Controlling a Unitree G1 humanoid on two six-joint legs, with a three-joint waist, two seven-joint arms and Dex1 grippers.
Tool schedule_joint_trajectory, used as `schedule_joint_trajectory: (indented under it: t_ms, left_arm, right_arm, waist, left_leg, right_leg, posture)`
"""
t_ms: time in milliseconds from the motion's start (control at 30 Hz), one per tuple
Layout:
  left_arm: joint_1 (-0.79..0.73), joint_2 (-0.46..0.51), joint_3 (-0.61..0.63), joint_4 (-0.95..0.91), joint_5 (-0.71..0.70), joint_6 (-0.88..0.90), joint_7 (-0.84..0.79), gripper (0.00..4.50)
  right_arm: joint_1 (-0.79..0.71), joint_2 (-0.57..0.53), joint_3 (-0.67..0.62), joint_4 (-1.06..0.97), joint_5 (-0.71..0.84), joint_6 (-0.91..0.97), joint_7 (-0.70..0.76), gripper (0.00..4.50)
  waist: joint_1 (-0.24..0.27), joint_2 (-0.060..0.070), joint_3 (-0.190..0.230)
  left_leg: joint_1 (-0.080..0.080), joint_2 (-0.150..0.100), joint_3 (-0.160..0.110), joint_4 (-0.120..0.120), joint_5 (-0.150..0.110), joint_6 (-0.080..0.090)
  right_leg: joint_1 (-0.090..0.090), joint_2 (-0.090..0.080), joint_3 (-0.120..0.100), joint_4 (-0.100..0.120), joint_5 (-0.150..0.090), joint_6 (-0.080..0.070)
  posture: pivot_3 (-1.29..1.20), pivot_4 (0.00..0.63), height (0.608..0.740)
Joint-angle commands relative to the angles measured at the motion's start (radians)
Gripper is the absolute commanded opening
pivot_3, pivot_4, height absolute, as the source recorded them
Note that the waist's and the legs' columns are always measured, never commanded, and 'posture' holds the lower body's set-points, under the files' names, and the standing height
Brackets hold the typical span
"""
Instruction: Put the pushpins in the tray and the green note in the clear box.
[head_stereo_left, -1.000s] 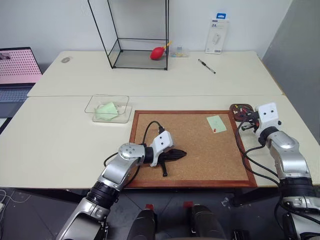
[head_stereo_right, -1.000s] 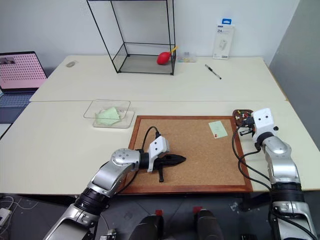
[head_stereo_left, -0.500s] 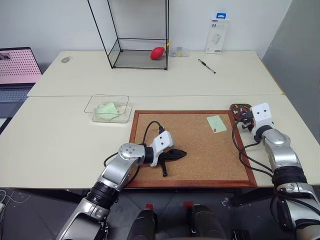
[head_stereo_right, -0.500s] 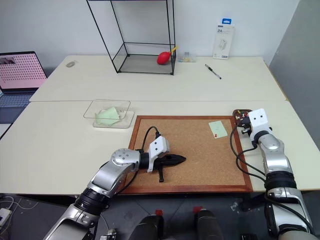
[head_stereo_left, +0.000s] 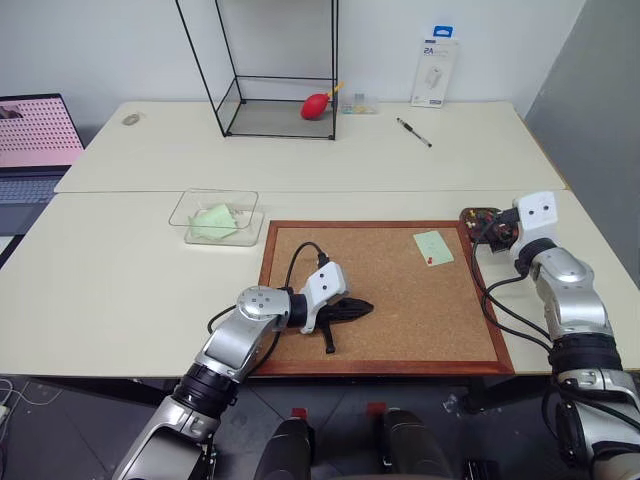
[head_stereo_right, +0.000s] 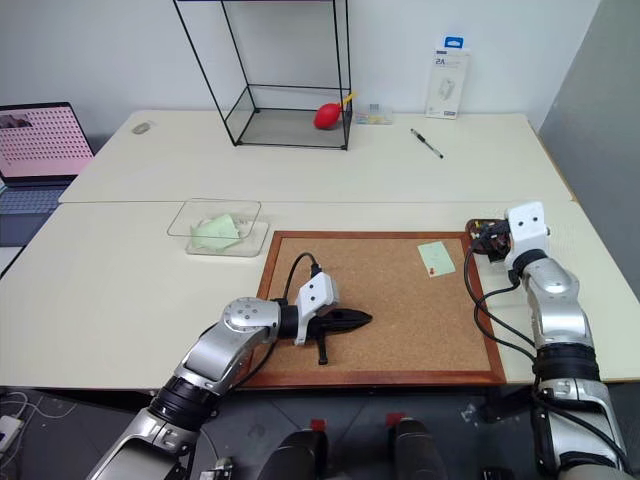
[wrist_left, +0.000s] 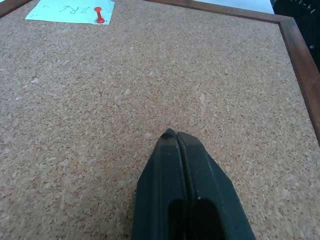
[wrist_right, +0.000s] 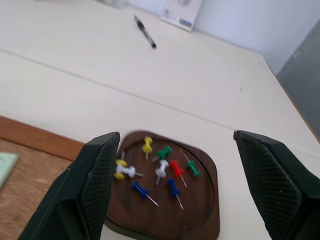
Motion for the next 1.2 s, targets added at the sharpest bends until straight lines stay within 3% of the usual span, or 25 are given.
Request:
schedule_joint_trajectory:
  t_ms: [33, 267, 567, 667, 1067, 1200]
  left_arm:
    - [0.029, 0.011, -0.037, 0.025, 0.024, 0.025, -0.016, 0.0]
    - [0.028, 0.009, -0.037, 0.03, 0.026, 0.021, -0.018, 0.0]
    - [0.027, 0.009, -0.038, 0.029, 0.028, 0.022, -0.02, 0.0]
    - [0.027, 0.012, -0.037, 0.027, 0.028, 0.023, -0.021, 0.0]
    - [0.026, 0.014, -0.037, 0.027, 0.029, 0.023, -0.023, 0.0]
    - [0.026, 0.015, -0.037, 0.03, 0.03, 0.02, -0.024, 0.0]
  right_arm:
    - [0.086, 0.014, -0.004, -0.198, 0.105, 0.092, 0.088, 3.88]
    - [0.23, 0.076, 0.045, -0.406, 0.208, 0.236, 0.147, 3.88]
    - [0.215, 0.117, 0.111, -0.36, 0.156, 0.22, 0.121, 3.88]
    - [0.201, 0.124, 0.117, -0.327, 0.135, 0.201, 0.114, 3.41]
    - [0.209, 0.118, 0.121, -0.302, 0.106, 0.164, 0.13, 0.69]
    - [0.22, 0.111, 0.121, -0.319, 0.108, 0.154, 0.142, 0.03]
  waist:
    - [0.0, 0.0, 0.0]
    - [0.0, 0.001, -0.001]
    - [0.0, 0.001, -0.001]
    - [0.0, 0.001, -0.001]
    - [0.0, 0.001, -0.001]
    - [0.0, 0.001, -0.001]
  left_leg:
    - [0.0, 0.0, 0.0, 0.0, 0.0, 0.0]
    - [0.0, 0.0, 0.0, 0.0, 0.0, 0.0]
    - [0.0, 0.0, 0.0, 0.0, 0.0, 0.0]
    - [0.0, 0.0, 0.0, 0.0, 0.0, 0.0]
    - [0.0, 0.0, 0.0, 0.0, 0.0, 0.0]
    - [0.0, 0.0, 0.0, 0.0, 0.0, 0.0]
  right_leg:
    - [0.0, 0.0, 0.0, 0.0, 0.0, 0.0]
    - [0.0, 0.0, 0.0, 0.0, 0.0, 0.0]
    - [0.0, 0.0, 0.0, 0.0, 0.0, 0.0]
    - [0.0, 0.0, 0.0, 0.0, 0.0, 0.0]
    - [0.0, 0.0, 0.0, 0.0, 0.0, 0.0]
    - [0.0, 0.0, 0.0, 0.0, 0.0, 0.0]
  posture:
    - [0.0, 0.15, 0.74]
    - [0.0, 0.15, 0.74]
    - [0.0, 0.15, 0.74]
    - [0.0, 0.15, 0.74]
    - [0.0, 0.15, 0.74]
    - [0.0, 0.15, 0.74]
